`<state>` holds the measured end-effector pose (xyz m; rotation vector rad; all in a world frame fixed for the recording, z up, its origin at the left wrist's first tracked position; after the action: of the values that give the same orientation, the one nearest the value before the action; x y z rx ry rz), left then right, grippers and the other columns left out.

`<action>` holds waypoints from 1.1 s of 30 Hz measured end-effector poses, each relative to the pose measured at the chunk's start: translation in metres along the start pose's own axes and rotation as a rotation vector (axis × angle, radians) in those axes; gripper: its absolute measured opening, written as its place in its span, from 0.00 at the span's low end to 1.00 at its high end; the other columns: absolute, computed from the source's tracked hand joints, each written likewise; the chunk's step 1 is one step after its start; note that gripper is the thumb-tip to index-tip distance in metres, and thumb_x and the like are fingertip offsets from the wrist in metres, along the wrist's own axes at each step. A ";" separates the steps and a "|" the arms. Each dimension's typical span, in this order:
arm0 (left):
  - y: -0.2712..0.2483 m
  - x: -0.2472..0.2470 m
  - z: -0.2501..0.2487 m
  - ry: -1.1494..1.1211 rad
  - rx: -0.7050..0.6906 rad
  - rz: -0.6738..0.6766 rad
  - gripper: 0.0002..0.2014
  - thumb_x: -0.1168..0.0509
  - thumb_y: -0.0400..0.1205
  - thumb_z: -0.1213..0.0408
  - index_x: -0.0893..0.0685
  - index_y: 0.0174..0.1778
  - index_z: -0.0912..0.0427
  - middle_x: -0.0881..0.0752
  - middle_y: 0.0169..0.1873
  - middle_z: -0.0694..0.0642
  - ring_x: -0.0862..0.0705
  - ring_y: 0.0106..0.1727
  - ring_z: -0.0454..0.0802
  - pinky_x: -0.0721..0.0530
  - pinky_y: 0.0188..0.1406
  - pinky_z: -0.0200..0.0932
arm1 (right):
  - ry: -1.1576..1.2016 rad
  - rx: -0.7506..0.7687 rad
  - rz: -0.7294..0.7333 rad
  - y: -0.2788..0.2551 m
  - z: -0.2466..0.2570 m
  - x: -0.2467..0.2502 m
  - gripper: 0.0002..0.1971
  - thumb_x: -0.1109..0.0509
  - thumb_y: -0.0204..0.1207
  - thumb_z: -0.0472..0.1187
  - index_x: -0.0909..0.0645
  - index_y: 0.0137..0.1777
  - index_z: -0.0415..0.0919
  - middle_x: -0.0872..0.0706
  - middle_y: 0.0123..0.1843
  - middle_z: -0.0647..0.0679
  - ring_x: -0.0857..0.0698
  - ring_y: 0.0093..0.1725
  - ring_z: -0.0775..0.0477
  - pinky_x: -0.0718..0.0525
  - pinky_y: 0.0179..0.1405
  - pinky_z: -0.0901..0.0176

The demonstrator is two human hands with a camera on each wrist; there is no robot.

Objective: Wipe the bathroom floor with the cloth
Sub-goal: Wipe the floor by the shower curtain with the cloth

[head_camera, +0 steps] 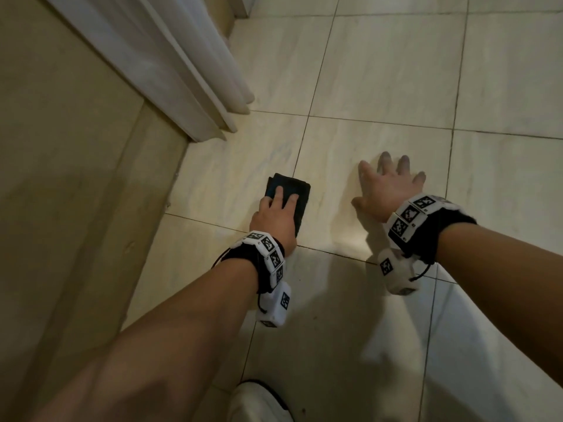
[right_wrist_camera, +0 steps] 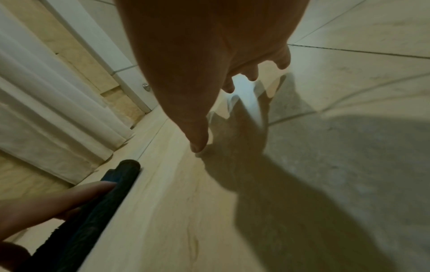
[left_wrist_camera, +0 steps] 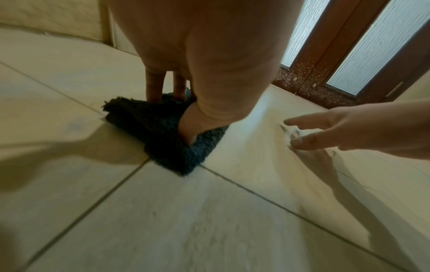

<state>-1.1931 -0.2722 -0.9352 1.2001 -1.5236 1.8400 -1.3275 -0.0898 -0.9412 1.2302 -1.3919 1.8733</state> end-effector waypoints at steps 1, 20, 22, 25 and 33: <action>0.003 0.002 0.001 0.008 0.004 -0.004 0.44 0.32 0.78 0.66 0.50 0.86 0.46 0.56 0.86 0.56 0.44 0.82 0.62 0.29 0.73 0.55 | 0.010 -0.005 0.002 0.003 -0.001 0.001 0.39 0.32 0.76 0.63 0.47 0.82 0.58 0.53 0.87 0.41 0.54 0.85 0.26 0.45 0.76 0.18; 0.117 0.076 0.008 -0.058 0.103 0.016 0.42 0.40 0.79 0.71 0.50 0.86 0.43 0.56 0.87 0.50 0.47 0.83 0.61 0.32 0.77 0.62 | 0.092 -0.016 0.068 0.017 -0.005 -0.016 0.43 0.40 0.81 0.65 0.64 0.86 0.61 0.72 0.87 0.45 0.70 0.84 0.30 0.60 0.80 0.23; 0.121 0.080 0.007 -0.064 0.125 0.026 0.41 0.41 0.79 0.71 0.51 0.86 0.43 0.56 0.87 0.50 0.48 0.83 0.61 0.32 0.77 0.62 | 0.107 -0.017 0.096 0.016 -0.006 -0.017 0.43 0.40 0.81 0.65 0.65 0.86 0.61 0.73 0.86 0.45 0.72 0.83 0.31 0.62 0.80 0.24; 0.117 0.079 0.006 -0.046 0.134 0.025 0.41 0.40 0.80 0.69 0.52 0.86 0.44 0.56 0.87 0.52 0.48 0.83 0.63 0.31 0.78 0.61 | 0.137 -0.019 0.115 0.013 -0.005 -0.015 0.43 0.40 0.82 0.64 0.66 0.85 0.62 0.75 0.86 0.46 0.74 0.83 0.32 0.64 0.80 0.24; 0.057 0.047 0.009 -0.040 0.141 0.068 0.45 0.34 0.78 0.68 0.51 0.86 0.41 0.55 0.87 0.50 0.45 0.82 0.60 0.28 0.74 0.62 | 0.126 -0.016 0.105 0.008 -0.002 -0.011 0.42 0.39 0.82 0.63 0.64 0.86 0.62 0.73 0.86 0.46 0.71 0.84 0.31 0.62 0.80 0.23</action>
<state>-1.2595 -0.3049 -0.9266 1.2697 -1.4945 2.0079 -1.3299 -0.0899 -0.9547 1.0304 -1.4252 1.9703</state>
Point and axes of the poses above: each hand's wrist, its own y-axis towards the middle knuckle, its own x-axis out of the back of the hand, z = x × y, the point moved 4 cm from there along y, towards the middle knuckle
